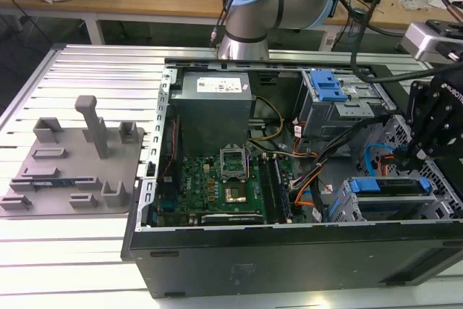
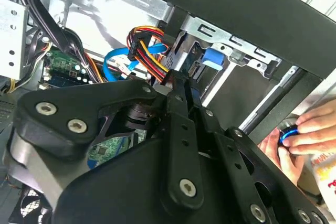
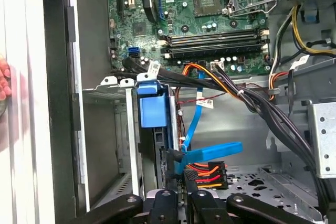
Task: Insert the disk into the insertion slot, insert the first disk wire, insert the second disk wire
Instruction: 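Insert the first disk wire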
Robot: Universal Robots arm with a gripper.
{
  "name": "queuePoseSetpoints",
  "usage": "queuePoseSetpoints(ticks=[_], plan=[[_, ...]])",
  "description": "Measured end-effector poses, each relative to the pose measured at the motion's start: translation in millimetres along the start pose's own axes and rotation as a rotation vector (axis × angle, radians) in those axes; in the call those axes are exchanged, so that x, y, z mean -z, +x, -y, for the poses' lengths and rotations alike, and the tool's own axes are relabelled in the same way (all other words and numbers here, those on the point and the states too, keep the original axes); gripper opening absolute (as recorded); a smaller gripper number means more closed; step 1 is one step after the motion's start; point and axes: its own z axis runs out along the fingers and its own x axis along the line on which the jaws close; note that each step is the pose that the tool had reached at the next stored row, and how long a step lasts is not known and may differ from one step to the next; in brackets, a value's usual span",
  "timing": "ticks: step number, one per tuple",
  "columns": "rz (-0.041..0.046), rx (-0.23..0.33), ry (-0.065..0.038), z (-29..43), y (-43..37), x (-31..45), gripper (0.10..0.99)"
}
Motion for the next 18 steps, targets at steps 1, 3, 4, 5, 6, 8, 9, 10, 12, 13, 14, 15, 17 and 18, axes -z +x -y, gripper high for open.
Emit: queuePoseSetpoints(ticks=[1, 3, 4, 5, 6, 8, 9, 10, 12, 13, 14, 15, 17, 18], plan=[[0.0215, 0.001, -0.002, 0.6, 6.2, -0.5, 0.165], [0.051, 0.004, -0.004, 1.2, 12.7, -1.0, 0.165], [0.051, 0.003, -0.004, 1.2, 12.6, -1.0, 0.165], [0.051, 0.003, -0.004, 1.2, 12.6, -1.0, 0.165], [0.0511, 0.003, -0.004, 1.1, 12.7, -1.0, 0.165], [0.051, 0.003, -0.004, 1.2, 12.7, -1.0, 0.165], [0.0513, 0.002, -0.002, 1.1, 12.8, -1.1, 0.165], [0.0522, 0.001, 0.002, 1.0, 12.9, -1.1, 0.165], [0.0559, -0.003, 0.006, 1.1, 12.7, -1.2, 0.165], [0.0569, -0.005, 0.007, 1.0, 12.7, -1.1, 0.165], [0.0572, -0.007, 0.007, 1.0, 12.7, -1.1, 0.165], [0.0576, -0.011, 0.007, 0.9, 12.8, -1.2, 0.165], [0.0578, -0.016, 0.007, 0.9, 13.0, -1.3, 0.165], [0.058, -0.018, 0.007, 0.9, 13.1, -1.4, 0.165]])
